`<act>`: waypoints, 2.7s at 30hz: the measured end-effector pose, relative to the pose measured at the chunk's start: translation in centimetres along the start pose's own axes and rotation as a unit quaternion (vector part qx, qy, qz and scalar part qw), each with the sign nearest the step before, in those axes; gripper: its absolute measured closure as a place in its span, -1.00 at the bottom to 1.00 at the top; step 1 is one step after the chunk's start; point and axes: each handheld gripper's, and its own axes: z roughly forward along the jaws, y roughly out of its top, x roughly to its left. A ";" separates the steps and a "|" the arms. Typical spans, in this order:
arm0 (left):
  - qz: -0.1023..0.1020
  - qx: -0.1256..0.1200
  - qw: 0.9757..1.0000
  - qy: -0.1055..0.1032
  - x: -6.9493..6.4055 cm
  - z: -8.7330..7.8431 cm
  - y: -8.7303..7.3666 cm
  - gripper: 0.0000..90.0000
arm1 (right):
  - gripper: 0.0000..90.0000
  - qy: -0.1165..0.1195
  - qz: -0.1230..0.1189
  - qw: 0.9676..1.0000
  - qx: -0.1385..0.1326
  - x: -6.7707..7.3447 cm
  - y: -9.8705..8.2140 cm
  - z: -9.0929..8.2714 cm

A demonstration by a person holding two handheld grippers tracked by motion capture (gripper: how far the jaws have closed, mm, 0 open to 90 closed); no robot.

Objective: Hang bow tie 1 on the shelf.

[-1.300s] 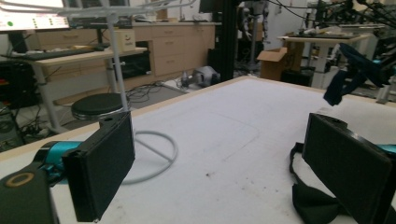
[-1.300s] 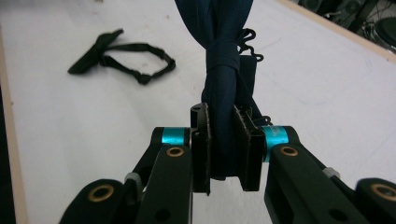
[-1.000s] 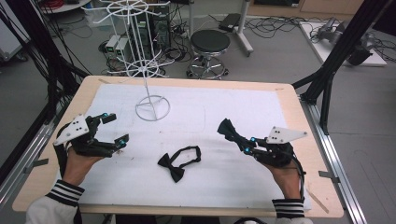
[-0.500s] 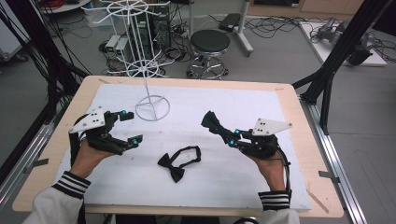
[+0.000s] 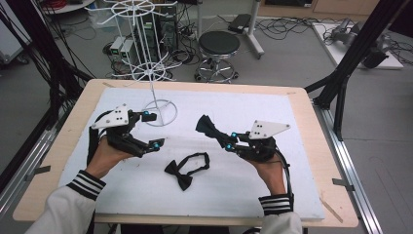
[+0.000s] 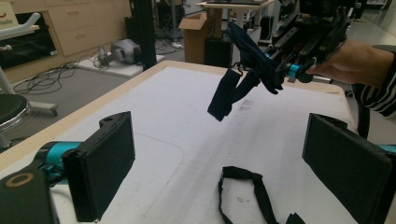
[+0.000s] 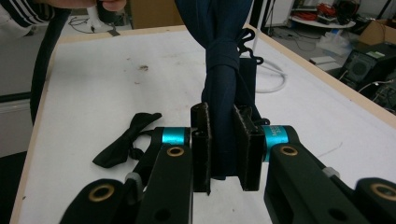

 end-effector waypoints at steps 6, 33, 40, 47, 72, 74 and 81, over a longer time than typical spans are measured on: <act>-0.004 0.004 1.000 -0.017 -0.3 1.2 0.7 -0.78 | 0.76 0.012 -0.014 1.000 0.001 0.4 0.8 1.0; -0.020 0.023 0.993 -0.110 -1.3 4.9 2.2 -0.48 | 0.76 0.053 -0.070 0.996 0.007 2.0 2.2 3.8; -0.015 0.024 0.993 -0.111 -1.3 5.0 2.2 -0.15 | 0.76 0.056 -0.078 0.995 0.008 2.3 2.4 3.9; -0.012 0.026 0.994 -0.109 -1.4 5.0 2.2 0.15 | 0.76 0.053 -0.079 0.995 0.007 2.3 2.4 3.7; -0.036 0.044 0.994 -0.089 -1.4 4.7 2.3 0.85 | -0.70 -0.004 -0.076 0.997 0.012 2.8 2.6 4.5; -0.036 0.042 0.995 -0.089 -1.4 4.5 2.4 0.85 | -0.99 -0.015 -0.063 0.998 0.012 2.9 2.6 4.7; -0.033 0.040 0.995 -0.081 -1.3 4.2 2.5 0.85 | -0.99 -0.018 -0.055 0.998 -0.009 3.0 2.7 4.5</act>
